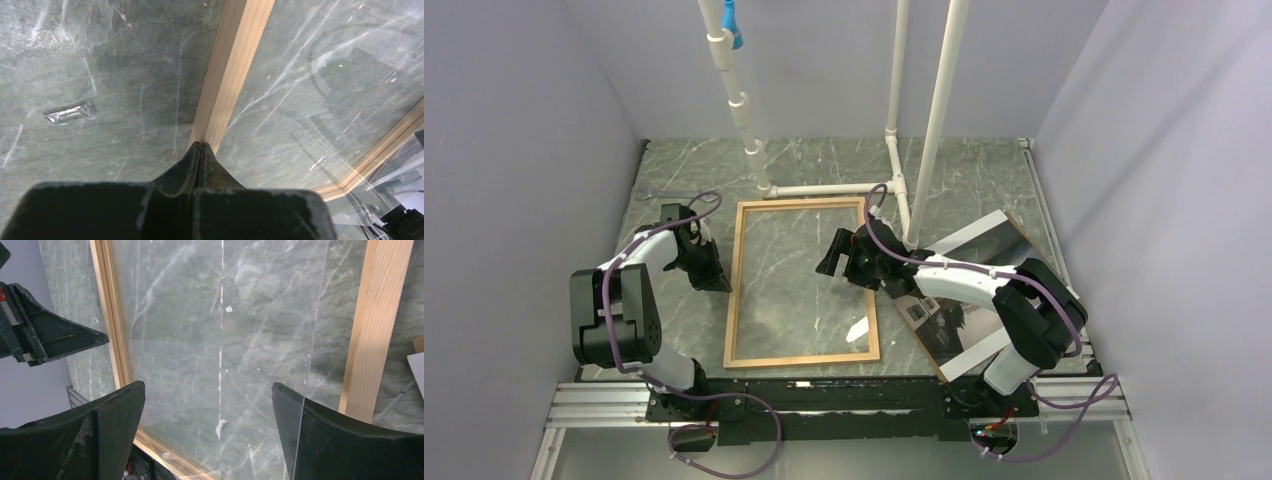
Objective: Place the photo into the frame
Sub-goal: Place the photo frame item in the photo frame.
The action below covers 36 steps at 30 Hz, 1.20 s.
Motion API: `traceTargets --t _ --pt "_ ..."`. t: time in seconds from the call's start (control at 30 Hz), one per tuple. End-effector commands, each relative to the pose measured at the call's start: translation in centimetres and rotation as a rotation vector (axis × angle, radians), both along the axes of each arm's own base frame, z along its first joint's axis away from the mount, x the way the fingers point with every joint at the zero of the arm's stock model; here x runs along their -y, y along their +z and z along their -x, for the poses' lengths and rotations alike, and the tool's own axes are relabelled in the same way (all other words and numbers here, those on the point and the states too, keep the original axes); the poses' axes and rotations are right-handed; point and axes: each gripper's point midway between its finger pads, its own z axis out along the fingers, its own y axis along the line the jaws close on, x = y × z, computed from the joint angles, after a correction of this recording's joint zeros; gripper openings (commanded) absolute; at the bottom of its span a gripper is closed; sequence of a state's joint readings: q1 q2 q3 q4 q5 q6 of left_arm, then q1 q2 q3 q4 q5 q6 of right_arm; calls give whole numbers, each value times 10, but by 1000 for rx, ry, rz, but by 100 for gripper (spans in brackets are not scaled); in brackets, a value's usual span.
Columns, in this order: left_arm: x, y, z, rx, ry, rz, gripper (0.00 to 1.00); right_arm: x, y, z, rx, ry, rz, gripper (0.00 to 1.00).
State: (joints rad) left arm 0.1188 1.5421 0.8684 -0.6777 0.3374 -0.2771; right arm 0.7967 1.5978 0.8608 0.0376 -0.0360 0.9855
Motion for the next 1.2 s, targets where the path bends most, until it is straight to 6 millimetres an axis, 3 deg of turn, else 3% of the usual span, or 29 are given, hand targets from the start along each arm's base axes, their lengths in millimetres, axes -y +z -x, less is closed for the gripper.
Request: traceTargets --t 0.0,0.43,0.97,1.17 --pt "6 2 -3 0 -15 20 0 -4 21 -13 60 -21 15 100" --pt "5 2 -3 1 -15 17 0 8 6 -19 33 -26 218 100" --pt "6 2 -3 2 -15 21 0 8 -4 -11 19 2 267 100" --pt "5 3 -3 4 -15 18 0 20 -21 -13 0 -17 393 100"
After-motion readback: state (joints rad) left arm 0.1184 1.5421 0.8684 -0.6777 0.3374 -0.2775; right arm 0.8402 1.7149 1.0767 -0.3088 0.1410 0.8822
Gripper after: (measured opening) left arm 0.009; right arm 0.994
